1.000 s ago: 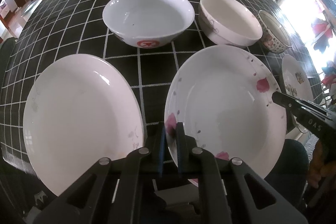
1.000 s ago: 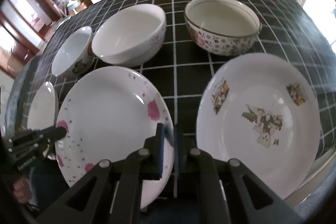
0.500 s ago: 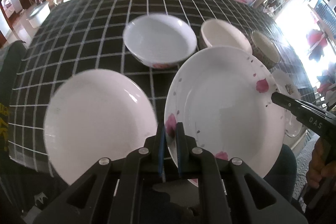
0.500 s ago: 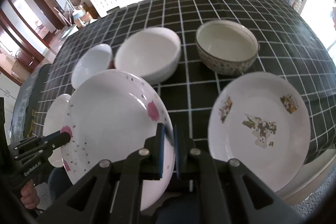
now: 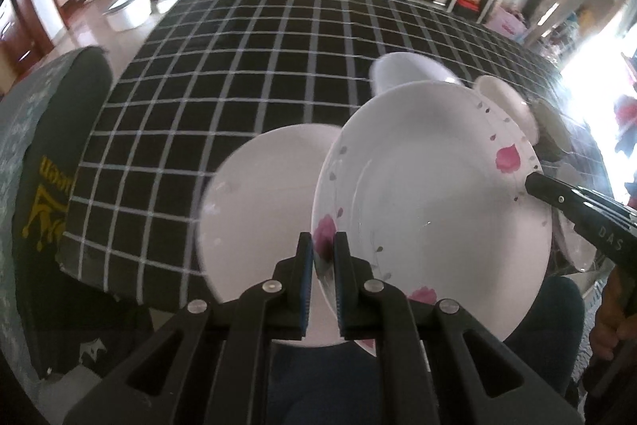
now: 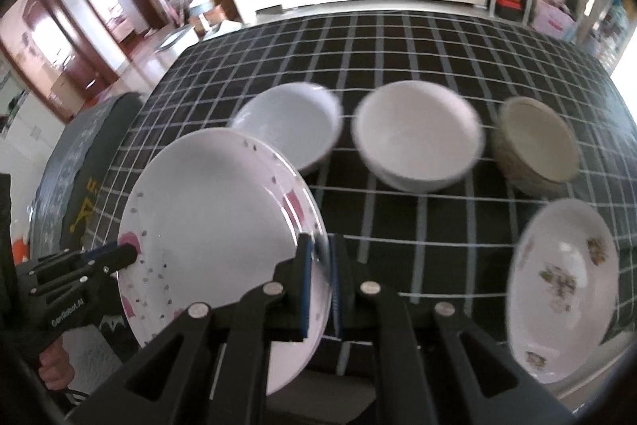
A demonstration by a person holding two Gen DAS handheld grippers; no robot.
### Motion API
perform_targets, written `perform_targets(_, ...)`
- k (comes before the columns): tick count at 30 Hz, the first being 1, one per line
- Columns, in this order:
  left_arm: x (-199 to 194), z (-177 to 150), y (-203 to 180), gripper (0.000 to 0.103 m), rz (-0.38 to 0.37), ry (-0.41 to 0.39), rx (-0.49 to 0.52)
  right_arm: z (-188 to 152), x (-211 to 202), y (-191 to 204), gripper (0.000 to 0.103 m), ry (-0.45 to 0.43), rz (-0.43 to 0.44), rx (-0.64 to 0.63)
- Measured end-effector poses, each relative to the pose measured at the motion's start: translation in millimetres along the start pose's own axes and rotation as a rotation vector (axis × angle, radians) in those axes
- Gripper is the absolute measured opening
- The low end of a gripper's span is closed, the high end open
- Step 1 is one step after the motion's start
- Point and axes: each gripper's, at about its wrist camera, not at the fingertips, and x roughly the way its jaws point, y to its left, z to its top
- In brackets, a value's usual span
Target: Organize plates and bowls
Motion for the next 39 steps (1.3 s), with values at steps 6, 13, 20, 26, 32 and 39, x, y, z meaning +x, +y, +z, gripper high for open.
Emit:
perform_targets(6,-0.4,-10.0,39.8,0.008,0.058,0.008,-0.062,-1.8,28.5,39.3,0.012,0.048,0.029,-0.066)
perform_targets(13,6.3,-11.4,67.6,0.008,0.073,0.021,-0.094,2.4,48.7,69.1,0.012,0.077,0.032,-0.129)
perform_targets(20,23.6,-5.8,73.8,0.008,0.084,0.044,-0.093,1.3,63.6,76.6,0.012,0.093,-0.005,-0.169)
perform_targets(26,31.1,-4.0,72.1,0.008,0.093,0.051,-0.086,1.4,72.4,75.2,0.012,0.112,-0.009,-0.165)
perform_targets(32,38.1,-0.9,75.9,0.008,0.092,0.063,-0.090,3.0,78.5,74.5,0.012,0.125,-0.010,-0.157)
perform_targets(39,39.8,3.0,77.5,0.008,0.095,0.056,-0.092,3.1,81.8,75.0,0.012,0.131,-0.013,-0.166)
